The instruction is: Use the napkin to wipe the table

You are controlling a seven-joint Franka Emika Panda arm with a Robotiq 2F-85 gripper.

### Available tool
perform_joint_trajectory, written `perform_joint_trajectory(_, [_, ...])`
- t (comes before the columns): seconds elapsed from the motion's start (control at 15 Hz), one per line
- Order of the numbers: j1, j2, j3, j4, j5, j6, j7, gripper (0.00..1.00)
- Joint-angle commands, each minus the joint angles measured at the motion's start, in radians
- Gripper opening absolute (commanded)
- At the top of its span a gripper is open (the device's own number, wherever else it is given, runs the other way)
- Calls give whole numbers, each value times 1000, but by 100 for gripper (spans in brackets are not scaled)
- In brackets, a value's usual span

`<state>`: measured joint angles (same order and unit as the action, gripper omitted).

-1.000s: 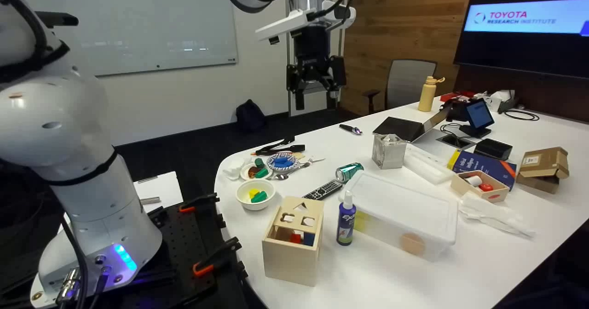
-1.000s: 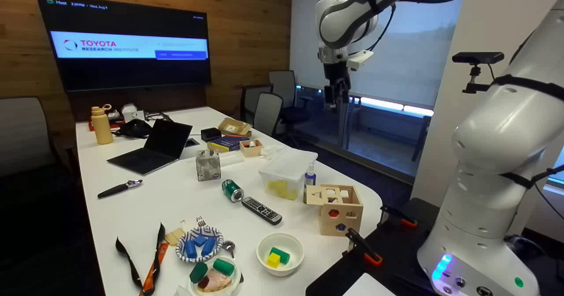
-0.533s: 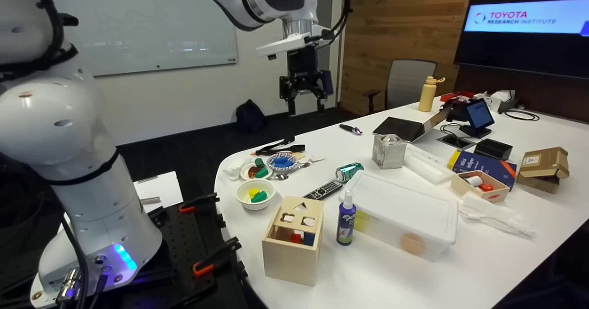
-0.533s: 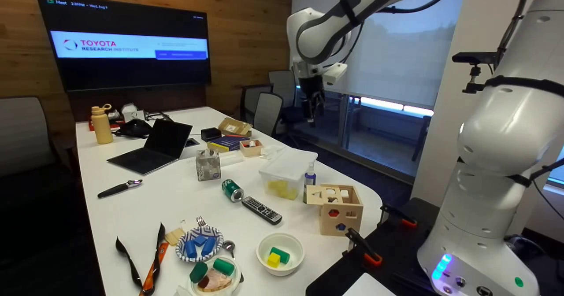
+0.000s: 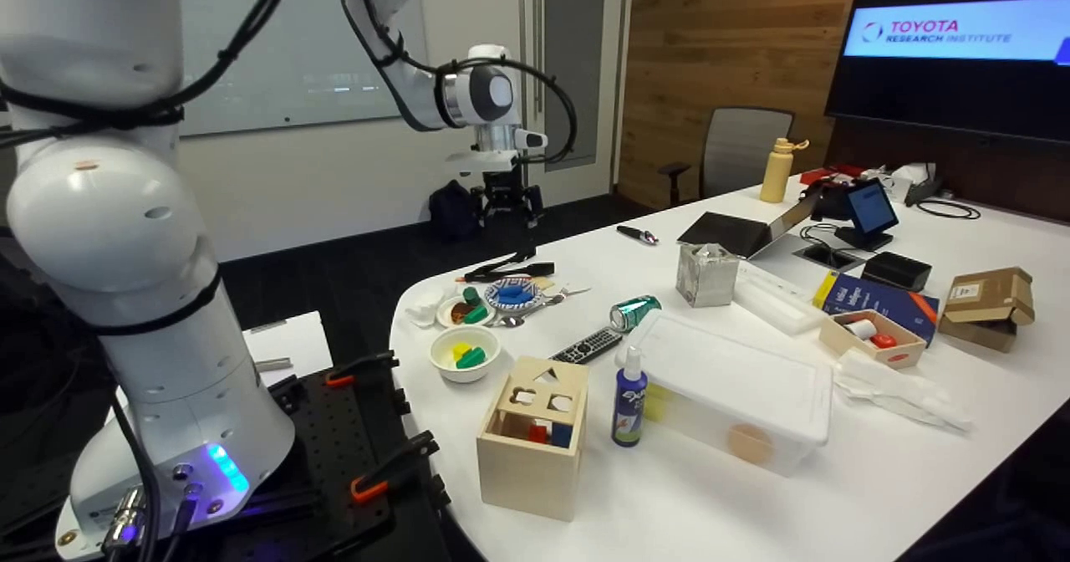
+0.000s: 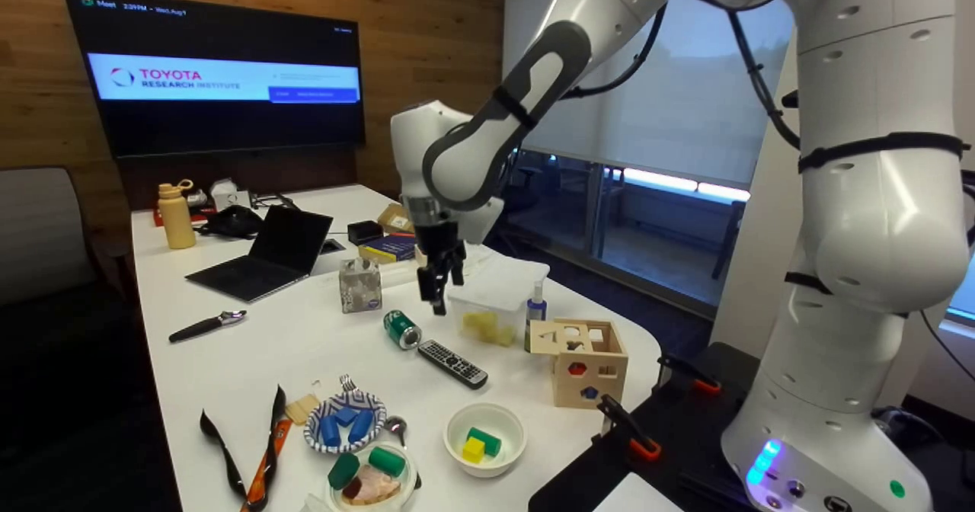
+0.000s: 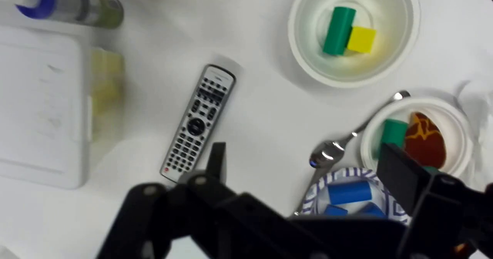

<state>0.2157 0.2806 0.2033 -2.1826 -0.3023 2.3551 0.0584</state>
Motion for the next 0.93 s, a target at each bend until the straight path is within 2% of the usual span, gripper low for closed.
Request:
perform_joint_trajectory(0.0, [96,221,-4,161,9,87,126,100])
perform_joint_trajectory(0.27, [242,427,-16,352,92,61,321,100])
perform_joint_trajectory(0.53, [324,527,-17,461,238,40,455,100])
perform_joint_trajectory(0.87, [383,587,-56,570,344,-86,635,100])
